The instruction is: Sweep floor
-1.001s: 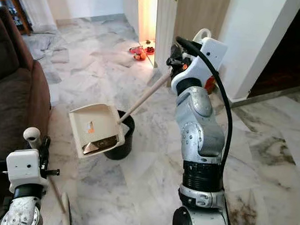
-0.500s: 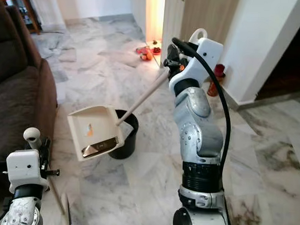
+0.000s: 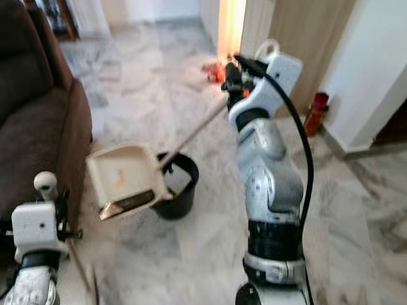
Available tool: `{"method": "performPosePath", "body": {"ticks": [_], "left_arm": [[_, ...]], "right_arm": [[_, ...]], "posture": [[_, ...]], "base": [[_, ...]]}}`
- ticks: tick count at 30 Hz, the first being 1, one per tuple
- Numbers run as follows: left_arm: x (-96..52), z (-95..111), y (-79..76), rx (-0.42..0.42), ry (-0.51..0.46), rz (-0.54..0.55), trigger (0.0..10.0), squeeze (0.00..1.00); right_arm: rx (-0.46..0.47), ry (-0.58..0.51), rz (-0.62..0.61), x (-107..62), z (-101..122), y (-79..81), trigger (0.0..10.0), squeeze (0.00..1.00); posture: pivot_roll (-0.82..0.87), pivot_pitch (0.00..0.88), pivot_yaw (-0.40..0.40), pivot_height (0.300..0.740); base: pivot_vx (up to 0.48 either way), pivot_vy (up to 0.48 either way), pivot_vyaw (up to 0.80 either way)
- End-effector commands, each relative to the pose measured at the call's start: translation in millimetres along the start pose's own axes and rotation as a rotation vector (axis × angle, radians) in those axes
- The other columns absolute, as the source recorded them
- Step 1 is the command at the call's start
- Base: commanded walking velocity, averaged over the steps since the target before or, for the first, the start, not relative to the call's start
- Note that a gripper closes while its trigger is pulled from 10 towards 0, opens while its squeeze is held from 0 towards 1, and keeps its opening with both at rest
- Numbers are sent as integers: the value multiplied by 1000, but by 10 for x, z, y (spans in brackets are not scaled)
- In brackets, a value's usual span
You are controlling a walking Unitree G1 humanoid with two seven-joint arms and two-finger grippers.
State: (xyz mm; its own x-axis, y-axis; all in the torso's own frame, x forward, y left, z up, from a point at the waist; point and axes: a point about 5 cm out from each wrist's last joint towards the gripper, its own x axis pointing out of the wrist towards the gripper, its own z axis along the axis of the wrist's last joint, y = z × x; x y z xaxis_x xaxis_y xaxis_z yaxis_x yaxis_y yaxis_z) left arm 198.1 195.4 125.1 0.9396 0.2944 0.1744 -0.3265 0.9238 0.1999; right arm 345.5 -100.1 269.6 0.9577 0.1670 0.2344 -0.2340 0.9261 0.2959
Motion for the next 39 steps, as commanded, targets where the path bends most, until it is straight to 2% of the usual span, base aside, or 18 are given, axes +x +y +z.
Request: {"method": "performPosePath", "body": {"ticks": [1,7,12,20,30,39], "left_arm": [[22,110,19,16,-53,11,10000,0],[24,112,17,16,-53,12,10000,0],[26,112,16,16,-53,11,10000,0],[26,115,14,17,-55,14,10000,0],[31,119,17,18,-57,17,10000,0],[36,118,9,16,-57,16,10000,0]], "right_arm": [[39,-74,40,-10,149,58,10000,0],[30,-76,49,-9,157,67,10000,0],[34,-74,56,-11,153,79,10000,0],[38,-68,66,-12,146,88,10000,0],[38,-70,92,-10,149,125,10000,0],[48,-65,93,-4,138,122,10000,0]], "posture": [[-100,72,37,740],[-101,72,36,740],[-101,72,36,740],[-101,71,34,740],[-100,70,33,740],[-101,66,30,740]], "base": [[296,0,0],[301,0,0],[300,0,751],[299,0,0],[301,0,716],[302,0,0]]}}
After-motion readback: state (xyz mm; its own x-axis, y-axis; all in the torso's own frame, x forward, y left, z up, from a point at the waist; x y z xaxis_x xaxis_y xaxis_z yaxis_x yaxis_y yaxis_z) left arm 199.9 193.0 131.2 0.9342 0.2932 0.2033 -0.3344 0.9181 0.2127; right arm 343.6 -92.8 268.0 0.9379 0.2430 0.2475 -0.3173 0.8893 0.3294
